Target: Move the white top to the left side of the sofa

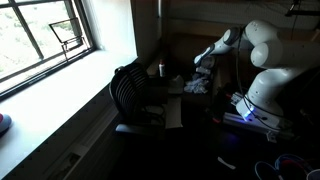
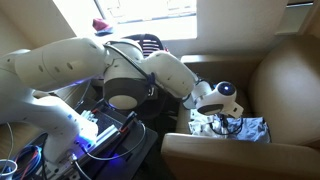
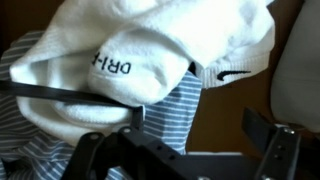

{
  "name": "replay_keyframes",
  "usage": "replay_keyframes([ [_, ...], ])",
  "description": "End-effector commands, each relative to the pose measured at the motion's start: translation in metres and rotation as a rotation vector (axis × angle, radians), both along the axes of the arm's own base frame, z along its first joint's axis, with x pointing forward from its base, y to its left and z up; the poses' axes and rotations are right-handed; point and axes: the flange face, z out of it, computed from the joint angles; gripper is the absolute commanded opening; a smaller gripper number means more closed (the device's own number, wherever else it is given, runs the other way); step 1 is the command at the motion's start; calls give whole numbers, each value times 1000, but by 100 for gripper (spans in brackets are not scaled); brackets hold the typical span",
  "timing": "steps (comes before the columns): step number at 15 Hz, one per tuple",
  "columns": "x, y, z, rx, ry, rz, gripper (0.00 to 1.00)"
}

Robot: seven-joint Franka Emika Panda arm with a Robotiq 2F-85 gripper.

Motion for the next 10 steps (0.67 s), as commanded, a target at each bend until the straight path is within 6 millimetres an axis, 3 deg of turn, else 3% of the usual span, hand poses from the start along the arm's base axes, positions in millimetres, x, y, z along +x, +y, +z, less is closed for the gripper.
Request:
replay_keyframes([
  [1, -5, 3, -6, -2, 12, -33, 100],
  [3, -11, 4, -12, -2, 55, -72, 100],
  [4, -4, 1, -4, 2, 21, -36, 100],
  [10, -5, -3, -4, 33, 111, -105, 100],
])
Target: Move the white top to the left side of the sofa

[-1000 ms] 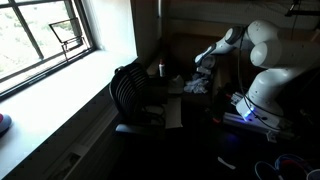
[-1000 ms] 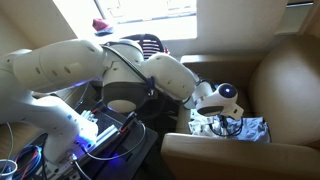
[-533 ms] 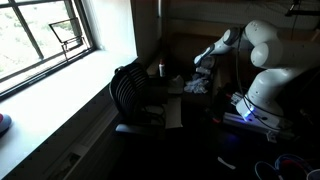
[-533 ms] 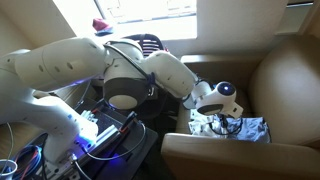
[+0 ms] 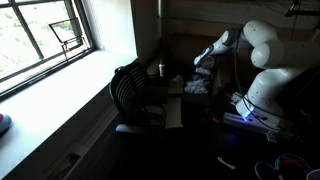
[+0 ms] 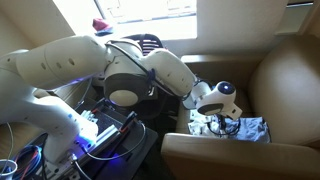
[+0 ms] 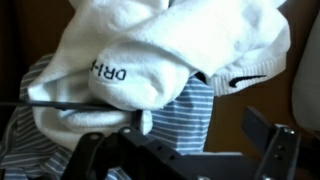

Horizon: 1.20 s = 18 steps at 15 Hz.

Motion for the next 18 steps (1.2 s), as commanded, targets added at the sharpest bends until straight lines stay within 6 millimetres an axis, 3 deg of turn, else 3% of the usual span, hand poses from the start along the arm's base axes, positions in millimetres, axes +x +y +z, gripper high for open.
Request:
replay_keyframes([
  [1, -1, -7, 3, 17, 52, -36, 100],
  [3, 1, -7, 3, 27, 55, -41, 100],
  [4, 1, -6, 3, 39, 48, -42, 75],
  [5, 2, -4, 2, 45, 44, -45, 74],
  [15, 8, 3, 1, 61, 5, -68, 4],
  [17, 9, 3, 1, 57, 10, -71, 0],
  [18, 10, 1, 3, 32, 28, -76, 34],
])
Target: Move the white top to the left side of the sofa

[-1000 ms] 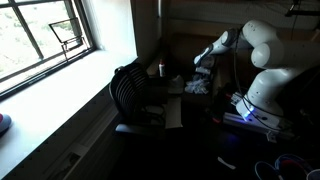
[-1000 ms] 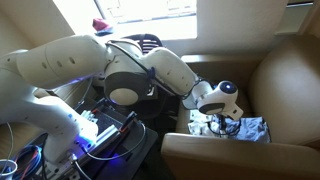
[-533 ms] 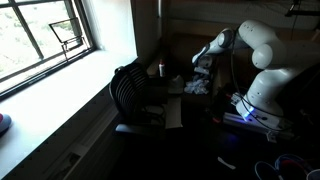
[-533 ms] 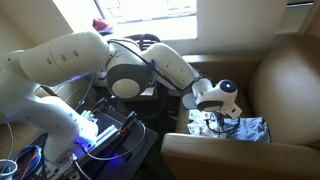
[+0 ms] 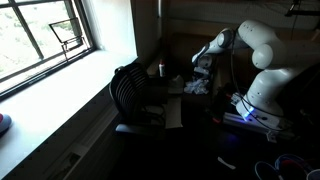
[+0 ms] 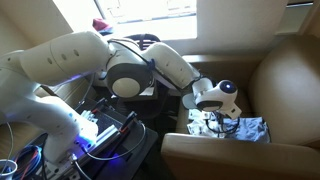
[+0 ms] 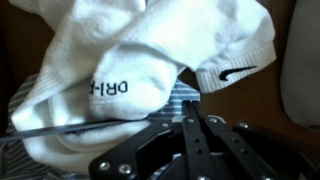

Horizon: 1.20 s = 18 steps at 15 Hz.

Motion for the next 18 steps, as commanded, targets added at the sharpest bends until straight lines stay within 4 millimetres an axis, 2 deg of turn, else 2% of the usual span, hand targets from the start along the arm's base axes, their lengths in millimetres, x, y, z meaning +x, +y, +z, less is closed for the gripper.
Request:
replay_keyframes([
  [1, 0, -1, 1, -7, 6, 4, 4],
  [2, 0, -2, 1, -15, 14, 9, 29],
  [5, -2, -17, 15, -104, 39, 31, 48],
  [9, -6, -19, 11, -139, 97, 69, 76],
  [10, -6, -21, 12, -116, 60, 50, 59],
  [12, -4, -20, 13, -131, 76, 65, 73],
  [13, 0, -15, 15, -147, 68, 73, 96],
  [14, 2, -12, 15, -150, 64, 81, 94],
  [16, 0, -8, 8, -152, 71, 67, 100],
  [18, -4, -5, 2, -154, 67, 41, 100],
])
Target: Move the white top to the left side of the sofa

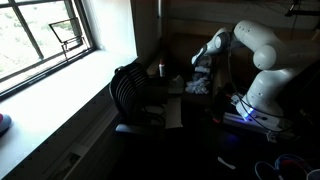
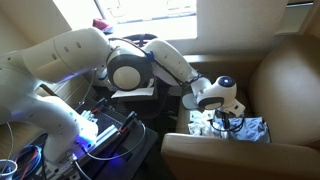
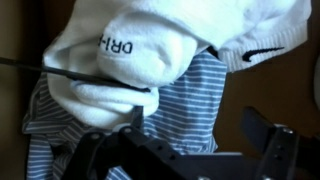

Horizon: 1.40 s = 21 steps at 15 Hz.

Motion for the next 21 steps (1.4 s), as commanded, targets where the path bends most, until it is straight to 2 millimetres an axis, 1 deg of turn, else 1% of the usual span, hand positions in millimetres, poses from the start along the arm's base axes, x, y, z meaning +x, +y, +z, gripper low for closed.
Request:
replay_keyframes([
  [1, -10, 7, -10, -13, -4, -35, 100],
  [5, -18, 10, -16, -29, 46, -22, 100],
  [6, -11, 5, -10, -9, 16, -19, 100],
  [9, -9, 5, -9, -14, 16, -15, 100],
  [10, -9, 2, -7, -12, 28, -7, 100],
  [12, -24, 0, -13, -11, 98, -6, 100],
  [14, -35, 1, -20, 10, 134, -6, 100],
  [17, -42, 1, -24, -6, 134, -27, 100],
  [18, -34, -3, -17, 5, 110, -14, 100],
  [21, -33, -3, -16, 2, 107, -15, 100],
])
